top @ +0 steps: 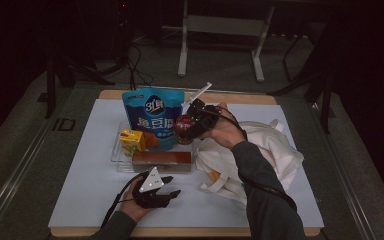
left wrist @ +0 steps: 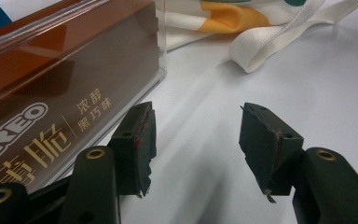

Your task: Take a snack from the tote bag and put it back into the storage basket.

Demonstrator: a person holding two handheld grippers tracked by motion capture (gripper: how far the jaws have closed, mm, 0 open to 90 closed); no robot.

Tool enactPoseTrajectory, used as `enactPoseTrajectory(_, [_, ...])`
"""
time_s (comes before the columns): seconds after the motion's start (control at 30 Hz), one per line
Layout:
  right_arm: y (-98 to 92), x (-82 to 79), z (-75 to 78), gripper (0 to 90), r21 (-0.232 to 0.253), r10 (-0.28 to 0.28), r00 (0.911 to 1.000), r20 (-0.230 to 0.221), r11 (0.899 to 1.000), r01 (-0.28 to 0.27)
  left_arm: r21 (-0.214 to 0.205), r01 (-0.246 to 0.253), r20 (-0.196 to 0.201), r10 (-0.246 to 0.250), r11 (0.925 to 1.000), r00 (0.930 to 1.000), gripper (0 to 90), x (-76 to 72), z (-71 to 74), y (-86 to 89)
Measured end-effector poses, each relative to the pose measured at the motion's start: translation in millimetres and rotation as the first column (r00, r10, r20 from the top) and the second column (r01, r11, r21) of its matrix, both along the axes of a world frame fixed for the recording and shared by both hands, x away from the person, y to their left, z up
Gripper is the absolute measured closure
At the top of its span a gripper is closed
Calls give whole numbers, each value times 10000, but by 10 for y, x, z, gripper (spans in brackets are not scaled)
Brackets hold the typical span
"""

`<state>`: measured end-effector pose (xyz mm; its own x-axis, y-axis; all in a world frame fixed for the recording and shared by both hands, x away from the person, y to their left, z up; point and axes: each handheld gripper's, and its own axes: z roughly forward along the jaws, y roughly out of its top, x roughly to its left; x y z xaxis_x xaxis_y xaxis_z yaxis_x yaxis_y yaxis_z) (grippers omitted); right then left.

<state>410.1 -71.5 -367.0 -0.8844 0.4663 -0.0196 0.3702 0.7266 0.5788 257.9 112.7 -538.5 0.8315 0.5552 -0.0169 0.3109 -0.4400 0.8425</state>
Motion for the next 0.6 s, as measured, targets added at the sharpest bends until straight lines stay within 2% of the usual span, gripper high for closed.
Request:
enactPoseTrajectory(0.2, [45,9,-44,255,-170,52,10000,-15,9998,-52,-49,-4,-47,3,10000,10000,452,3,-1,1])
enactPoseTrajectory(0.6, [75,44,-139,255,-87,-26,9998,-195,10000,24,-36,21,-49,-21,10000,10000,453,9,-1,2])
